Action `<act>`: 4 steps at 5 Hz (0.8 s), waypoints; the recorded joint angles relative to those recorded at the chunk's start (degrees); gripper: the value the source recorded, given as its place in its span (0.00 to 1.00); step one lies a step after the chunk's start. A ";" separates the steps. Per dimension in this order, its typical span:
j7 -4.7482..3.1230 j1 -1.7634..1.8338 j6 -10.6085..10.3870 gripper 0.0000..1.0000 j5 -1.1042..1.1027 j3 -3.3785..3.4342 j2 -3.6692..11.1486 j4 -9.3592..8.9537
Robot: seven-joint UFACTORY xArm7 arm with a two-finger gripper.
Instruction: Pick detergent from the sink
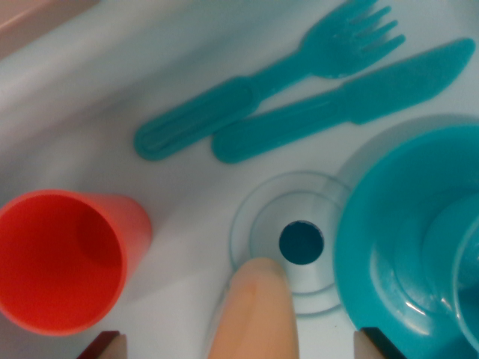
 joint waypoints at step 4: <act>0.00 0.00 0.00 1.00 0.00 0.00 0.00 0.00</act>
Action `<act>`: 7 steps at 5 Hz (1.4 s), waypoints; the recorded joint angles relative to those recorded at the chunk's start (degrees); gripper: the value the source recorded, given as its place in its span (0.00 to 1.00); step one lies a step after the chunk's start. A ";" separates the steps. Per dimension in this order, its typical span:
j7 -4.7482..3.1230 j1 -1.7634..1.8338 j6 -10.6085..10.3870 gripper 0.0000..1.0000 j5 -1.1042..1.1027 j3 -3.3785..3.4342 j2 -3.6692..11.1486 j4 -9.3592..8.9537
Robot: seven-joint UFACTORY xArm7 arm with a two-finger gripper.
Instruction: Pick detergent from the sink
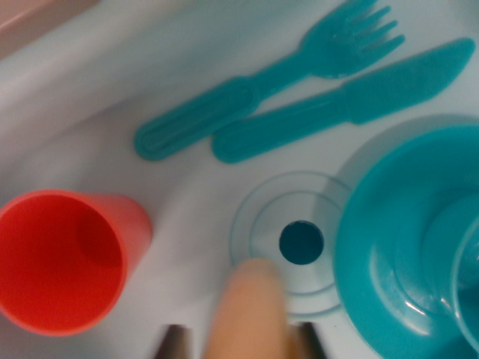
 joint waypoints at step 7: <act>0.09 0.00 1.97 1.00 -0.07 0.00 -0.50 1.47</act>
